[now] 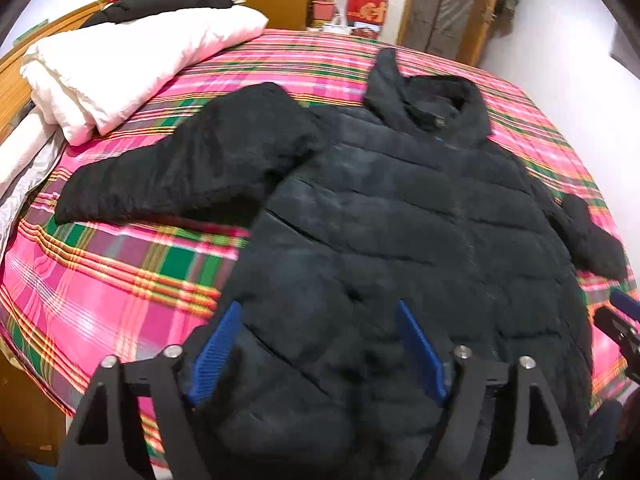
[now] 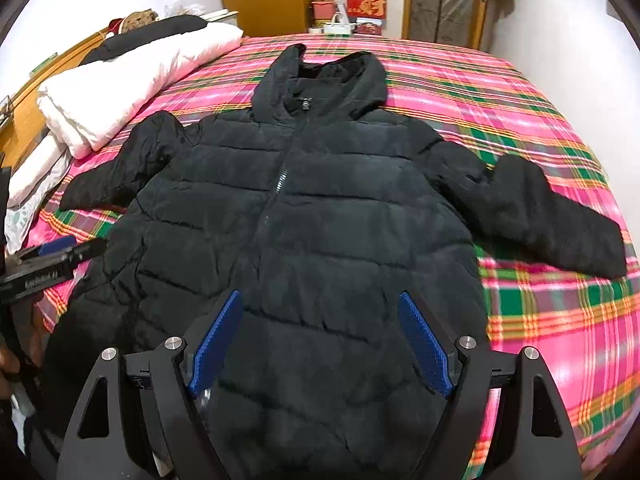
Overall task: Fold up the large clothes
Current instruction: 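Grasp the jacket sleeve with the left gripper and lift it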
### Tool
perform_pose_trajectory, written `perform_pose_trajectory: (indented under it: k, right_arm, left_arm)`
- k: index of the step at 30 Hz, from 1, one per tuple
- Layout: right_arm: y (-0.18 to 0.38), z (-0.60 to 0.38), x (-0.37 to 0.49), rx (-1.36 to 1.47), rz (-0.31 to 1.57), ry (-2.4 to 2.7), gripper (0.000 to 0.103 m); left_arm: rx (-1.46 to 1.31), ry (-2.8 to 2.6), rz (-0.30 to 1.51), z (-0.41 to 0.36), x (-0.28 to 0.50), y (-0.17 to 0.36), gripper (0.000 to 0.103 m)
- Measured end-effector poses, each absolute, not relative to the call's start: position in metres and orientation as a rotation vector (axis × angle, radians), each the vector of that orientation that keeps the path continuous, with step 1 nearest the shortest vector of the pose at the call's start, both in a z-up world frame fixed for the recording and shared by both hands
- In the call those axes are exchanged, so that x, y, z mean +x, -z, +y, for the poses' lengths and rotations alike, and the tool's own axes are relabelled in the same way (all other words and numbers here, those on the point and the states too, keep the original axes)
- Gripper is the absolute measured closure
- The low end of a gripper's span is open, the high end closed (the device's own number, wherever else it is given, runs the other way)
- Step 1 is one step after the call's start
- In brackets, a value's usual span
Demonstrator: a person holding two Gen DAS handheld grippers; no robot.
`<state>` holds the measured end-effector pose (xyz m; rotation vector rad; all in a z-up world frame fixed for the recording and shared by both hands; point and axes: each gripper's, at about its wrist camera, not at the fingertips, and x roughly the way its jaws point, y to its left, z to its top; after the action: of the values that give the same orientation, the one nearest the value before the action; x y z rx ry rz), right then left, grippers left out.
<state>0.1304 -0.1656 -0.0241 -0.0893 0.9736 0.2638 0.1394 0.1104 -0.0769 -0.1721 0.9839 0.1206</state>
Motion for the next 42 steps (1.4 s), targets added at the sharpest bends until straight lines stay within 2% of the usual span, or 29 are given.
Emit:
perform_pose_trajectory:
  k: [6, 8, 13, 28, 33, 34, 36, 37, 38, 40, 42]
  right_arm:
    - [0.033, -0.142, 0.156, -0.132, 0.959, -0.269, 0.023]
    - [0.037, -0.134, 0.164, -0.146, 0.965, -0.269, 0.023]
    - [0.05, -0.123, 0.179, -0.167, 0.989, -0.266, 0.023]
    - [0.073, -0.115, 0.209, -0.202, 1.012, -0.234, 0.023]
    - [0.082, -0.123, 0.218, -0.205, 1.028, -0.204, 0.023]
    - [0.085, -0.126, 0.22, -0.204, 1.033, -0.195, 0.023]
    - [0.087, -0.129, 0.223, -0.201, 1.038, -0.182, 0.023]
    - [0.088, -0.131, 0.224, -0.199, 1.039, -0.179, 0.023]
    - [0.088, -0.132, 0.225, -0.198, 1.04, -0.177, 0.023]
    - [0.089, -0.134, 0.225, -0.195, 1.041, -0.174, 0.023]
    - [0.088, -0.136, 0.224, -0.192, 1.042, -0.175, 0.023]
  left_arm:
    - [-0.244, -0.191, 1.001, 0.165, 0.168, 0.096, 0.024]
    - [-0.287, -0.21, 1.009, 0.185, 0.175, 0.104, 0.032]
    - [-0.386, -0.292, 1.013, 0.239, 0.182, 0.122, 0.035]
    - [-0.607, -0.544, 0.873, 0.397, 0.186, 0.162, 0.036]
    - [-0.638, -0.581, 0.85, 0.418, 0.196, 0.178, 0.036]
    - [-0.62, -0.588, 0.836, 0.418, 0.198, 0.179, 0.038]
    - [-0.569, -0.603, 0.826, 0.415, 0.202, 0.18, 0.052]
    - [-0.561, -0.601, 0.821, 0.416, 0.203, 0.18, 0.069]
    - [-0.563, -0.591, 0.821, 0.415, 0.205, 0.18, 0.08]
    - [-0.564, -0.575, 0.821, 0.415, 0.208, 0.176, 0.089]
    - [-0.548, -0.57, 0.821, 0.412, 0.209, 0.167, 0.091]
